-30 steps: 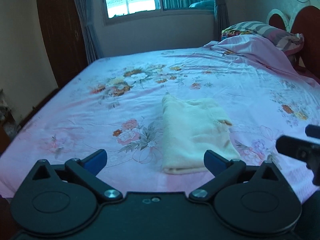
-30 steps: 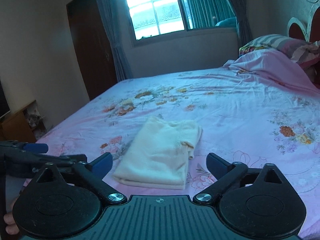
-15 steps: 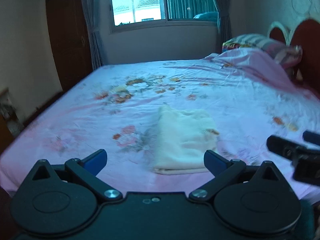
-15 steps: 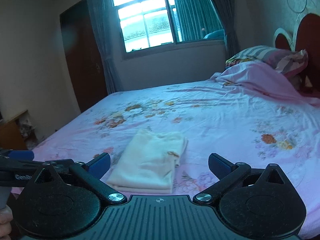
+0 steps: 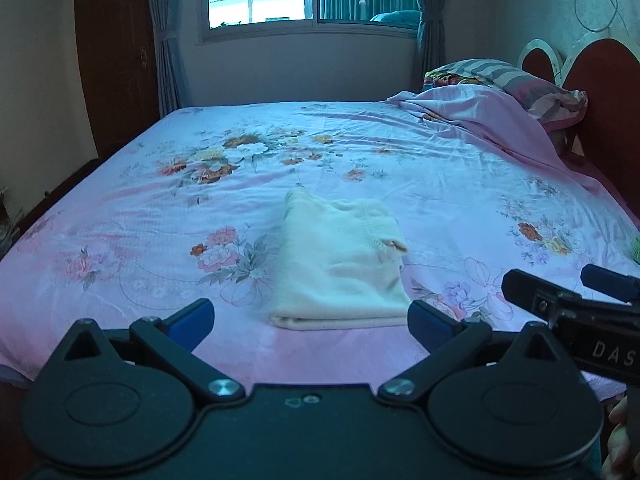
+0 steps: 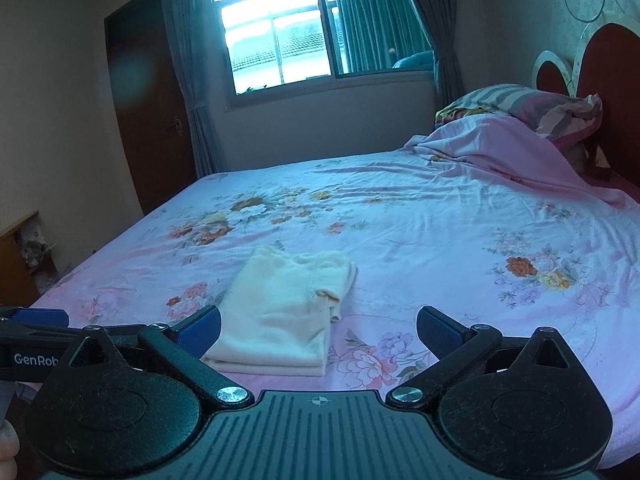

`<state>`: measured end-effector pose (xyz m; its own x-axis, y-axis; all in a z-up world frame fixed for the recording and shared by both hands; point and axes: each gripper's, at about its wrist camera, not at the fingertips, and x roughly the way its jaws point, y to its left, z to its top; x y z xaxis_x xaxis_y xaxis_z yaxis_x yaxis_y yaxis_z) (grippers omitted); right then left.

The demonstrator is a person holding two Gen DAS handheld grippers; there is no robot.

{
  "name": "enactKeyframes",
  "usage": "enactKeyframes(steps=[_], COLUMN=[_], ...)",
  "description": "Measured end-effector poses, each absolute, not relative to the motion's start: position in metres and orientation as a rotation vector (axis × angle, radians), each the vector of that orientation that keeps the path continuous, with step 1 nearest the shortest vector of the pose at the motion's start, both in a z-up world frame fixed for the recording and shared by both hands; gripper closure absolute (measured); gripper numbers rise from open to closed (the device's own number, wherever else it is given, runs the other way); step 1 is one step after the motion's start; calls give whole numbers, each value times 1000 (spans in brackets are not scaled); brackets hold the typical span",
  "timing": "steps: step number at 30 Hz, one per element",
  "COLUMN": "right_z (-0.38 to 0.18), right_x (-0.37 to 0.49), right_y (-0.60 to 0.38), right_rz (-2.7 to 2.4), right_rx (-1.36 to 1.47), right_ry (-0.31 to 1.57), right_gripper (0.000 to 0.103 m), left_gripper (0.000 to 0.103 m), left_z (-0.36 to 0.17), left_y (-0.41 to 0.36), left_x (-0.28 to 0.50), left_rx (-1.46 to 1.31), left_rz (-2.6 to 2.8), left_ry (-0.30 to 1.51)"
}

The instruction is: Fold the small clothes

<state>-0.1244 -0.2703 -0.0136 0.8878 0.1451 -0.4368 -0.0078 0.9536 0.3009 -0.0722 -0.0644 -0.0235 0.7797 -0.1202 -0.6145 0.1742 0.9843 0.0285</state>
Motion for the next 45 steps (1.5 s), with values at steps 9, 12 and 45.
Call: enactKeyframes(steps=[9, 12, 45], right_z=[-19, -19, -24], right_x=[-122, -122, -119], right_y=[-275, -275, -274], right_rz=[66, 68, 57], right_rx=[304, 308, 318], right_ry=[484, 488, 498], right_gripper=[0, 0, 0], left_gripper=[2, 2, 2], left_z=[-28, -28, -33], left_y=[-69, -69, -77], left_x=[-69, -67, -57], left_rx=[114, 109, 100], left_rz=[-165, -166, -187], left_ry=[679, 681, 693])
